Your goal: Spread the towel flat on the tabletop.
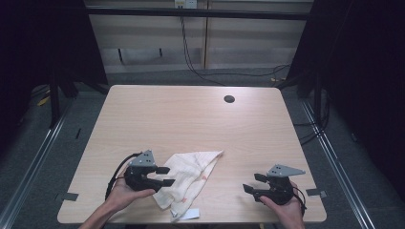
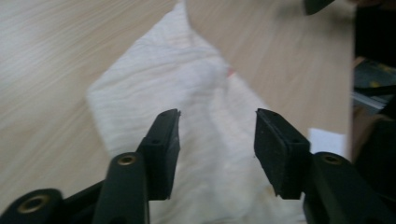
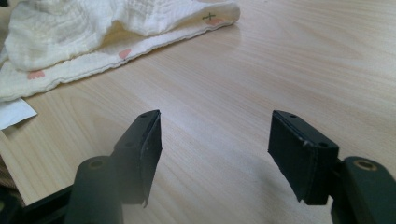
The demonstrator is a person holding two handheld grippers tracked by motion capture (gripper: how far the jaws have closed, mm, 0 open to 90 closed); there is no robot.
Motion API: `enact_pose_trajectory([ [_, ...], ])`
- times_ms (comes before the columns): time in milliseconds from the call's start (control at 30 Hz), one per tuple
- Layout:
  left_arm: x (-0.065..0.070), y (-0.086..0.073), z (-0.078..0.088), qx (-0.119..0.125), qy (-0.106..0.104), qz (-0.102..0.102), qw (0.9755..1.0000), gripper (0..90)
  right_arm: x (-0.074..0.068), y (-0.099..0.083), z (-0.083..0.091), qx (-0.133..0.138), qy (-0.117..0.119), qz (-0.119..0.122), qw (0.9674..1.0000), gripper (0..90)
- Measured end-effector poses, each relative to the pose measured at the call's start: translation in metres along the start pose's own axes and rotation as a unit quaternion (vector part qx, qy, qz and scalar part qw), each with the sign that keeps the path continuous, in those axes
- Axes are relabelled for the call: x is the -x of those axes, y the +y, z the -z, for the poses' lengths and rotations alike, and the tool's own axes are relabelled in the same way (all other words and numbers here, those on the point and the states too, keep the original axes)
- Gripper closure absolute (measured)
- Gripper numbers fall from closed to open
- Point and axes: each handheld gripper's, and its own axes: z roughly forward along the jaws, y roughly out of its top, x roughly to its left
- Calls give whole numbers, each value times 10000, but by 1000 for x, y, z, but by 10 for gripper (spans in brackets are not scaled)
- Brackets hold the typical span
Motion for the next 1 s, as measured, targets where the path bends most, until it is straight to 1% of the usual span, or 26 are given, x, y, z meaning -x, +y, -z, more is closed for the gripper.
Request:
enact_pose_trajectory([
  [33, 0, 0, 0, 0, 0, 0, 10000, 646, 0, 0, 0, 0, 0, 0, 10000, 347],
  [67, 11, 0, -7, -142, -272, -190, 9993, 679, 0, 0, 0, 8, 6, -1, 10000, 348],
  [100, 11, 0, -7, -142, -272, -190, 9993, 702, 0, 0, 0, 8, 6, -1, 10000, 348],
  [133, 14, 0, -11, -239, -374, -190, 9988, 706, -1, 1, 0, -5, -18, 30, 10000, 347],
  [200, 20, -4, -23, -470, -457, -188, 9977, 680, -3, 1, 0, -7, 23, 21, 10000, 347],
  [233, 20, -4, -23, -470, -457, -188, 9977, 660, -3, 1, 0, -7, 23, 21, 10000, 347],
  [300, 21, -4, -29, -730, -448, -330, 9958, 630, -2, 0, 0, -5, 24, 33, 10000, 347],
  [333, 22, -6, -33, -732, -340, -351, 9961, 619, -2, 0, 0, 3, 24, 40, 10000, 346],
  [367, 22, -6, -33, -732, -340, -351, 9961, 599, -2, 0, 0, 3, 24, 40, 10000, 346],
  [400, 23, -6, -36, -948, -407, -440, 9937, 597, -2, 0, 0, -25, 27, 44, 10000, 344],
  [433, 23, -6, -36, -948, -407, -440, 9937, 594, -2, 0, 0, -25, 27, 44, 10000, 344],
  [467, 23, -9, -43, -1058, -342, -467, 9927, 573, -2, 0, 0, -12, 48, 52, 10000, 344],
  [500, 25, -10, -44, -1061, -329, -518, 9925, 550, -2, 0, 0, -11, 42, 44, 10000, 344],
  [533, 26, -9, -43, -1138, -261, -591, 9914, 548, -2, 0, 0, -25, 53, 58, 10000, 344],
  [567, 27, -10, -44, -1103, -183, -654, 9916, 572, -3, 0, 0, -29, 49, 67, 10000, 344],
  [600, 27, -10, -44, -1103, -183, -654, 9916, 636, -3, 0, 1, -33, 59, 56, 10000, 344],
  [633, 23, -9, -43, -1131, -170, -638, 9914, 717, -3, 0, 0, -46, 61, 61, 10000, 344],
  [667, 23, -9, -43, -1131, -170, -638, 9914, 771, -3, 0, 0, -52, 58, 76, 9999, 344],
  [700, 18, -8, -42, -1092, -182, -472, 9927, 771, -3, 0, 0, -52, 58, 76, 9999, 344],
  [733, 12, -8, -40, -966, -360, -299, 9942, 822, -3, 0, 0, -61, 66, 79, 9999, 344],
  [800, 10, -8, -37, -899, -456, -164, 9948, 839, -3, 0, -1, -84, 64, 73, 9999, 344],
  [833, 10, -8, -37, -899, -456, -164, 9948, 843, -3, 0, -1, -84, 64, 73, 9999, 344],
  [867, 9, -6, -34, -823, -388, -62, 9958, 844, -3, 0, -1, -65, 64, 81, 9999, 344],
  [900, 6, -6, -33, -644, -534, 64, 9965, 843, -3, 0, -1, -75, 62, 87, 9999, 344],
  [967, 5, -4, -30, -591, -550, 121, 9967, 842, -2, 0, -1, -100, 49, 71, 9999, 344],
  [1000, 1, -3, -27, -396, -595, 301, 9970, 841, -2, 0, -2, -93, 56, 65, 9999, 344],
])
